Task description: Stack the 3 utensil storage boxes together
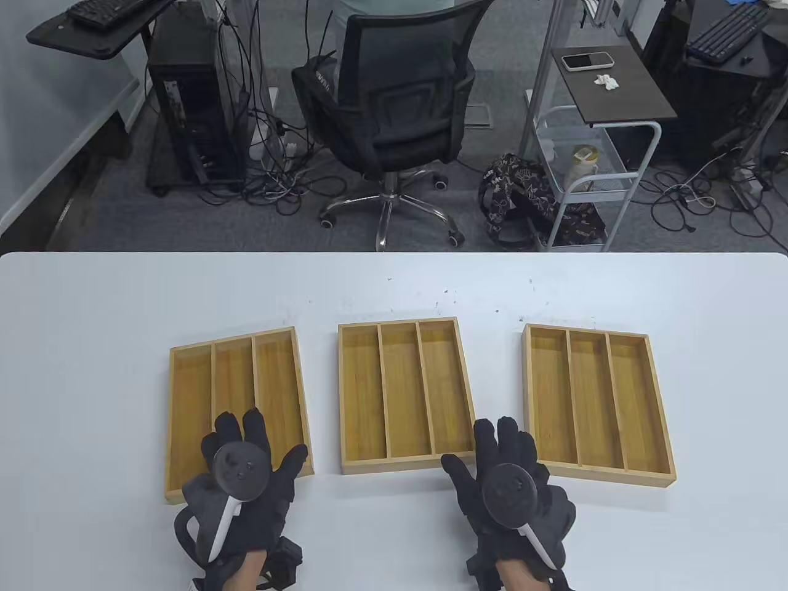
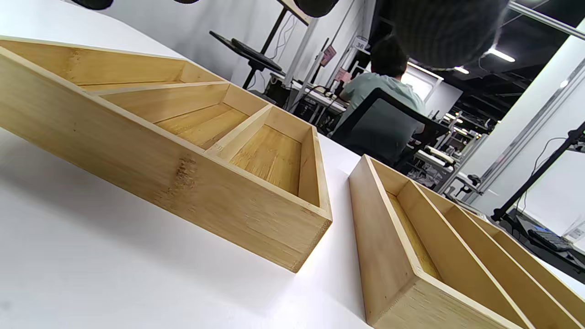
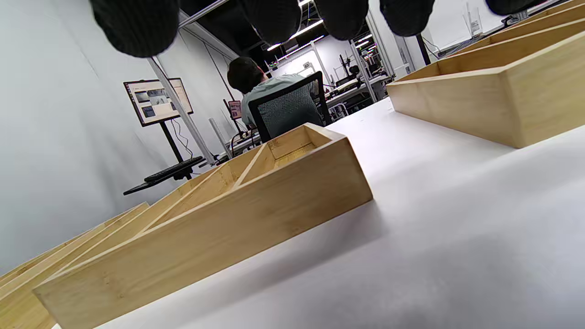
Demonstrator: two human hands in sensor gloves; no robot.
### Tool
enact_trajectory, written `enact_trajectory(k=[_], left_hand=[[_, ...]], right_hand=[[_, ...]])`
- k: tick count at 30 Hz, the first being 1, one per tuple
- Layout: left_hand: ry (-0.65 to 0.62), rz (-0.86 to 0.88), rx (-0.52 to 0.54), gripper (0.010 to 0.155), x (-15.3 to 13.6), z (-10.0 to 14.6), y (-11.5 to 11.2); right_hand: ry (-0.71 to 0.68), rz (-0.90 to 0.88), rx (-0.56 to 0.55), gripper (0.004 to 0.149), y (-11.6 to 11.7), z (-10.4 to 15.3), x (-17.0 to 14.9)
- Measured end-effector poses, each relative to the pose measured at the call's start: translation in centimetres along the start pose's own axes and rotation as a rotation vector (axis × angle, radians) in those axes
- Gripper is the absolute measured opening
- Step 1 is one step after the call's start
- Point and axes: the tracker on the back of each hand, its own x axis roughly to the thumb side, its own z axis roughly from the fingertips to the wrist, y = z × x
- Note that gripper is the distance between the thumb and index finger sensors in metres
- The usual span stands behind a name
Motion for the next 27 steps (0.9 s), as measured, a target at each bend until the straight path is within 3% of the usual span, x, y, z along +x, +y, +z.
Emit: enact_trajectory(k=[7, 13, 20, 23, 27], left_hand=[[0.06, 0.042, -0.011, 0.09, -1.5, -1.2, 0.3], [0.227, 0.079, 0.078, 0.097, -5.2, -3.4, 1.5], [0.421, 0.164, -0.021, 0.098, -9.8, -6.0, 0.7], [0.501, 0.187, -0.055, 0.09, -11.2, -6.8, 0.3], [0.587, 0.072, -0.064, 0.083, -12.0, -7.7, -0.4]], right_hand=[[0.001, -0.001, 0.013, 0.075, 0.1, 0.0, 0.0], [0.006, -0.009, 0.026, 0.075, 0.3, -0.1, 0.1], [0.008, -0.014, 0.045, 0.075, 0.7, -0.3, 0.1], [0.009, -0.018, 0.044, 0.075, 0.7, -0.3, 0.0], [0.015, -0.02, 0.05, 0.075, 0.7, -0.4, -0.1]])
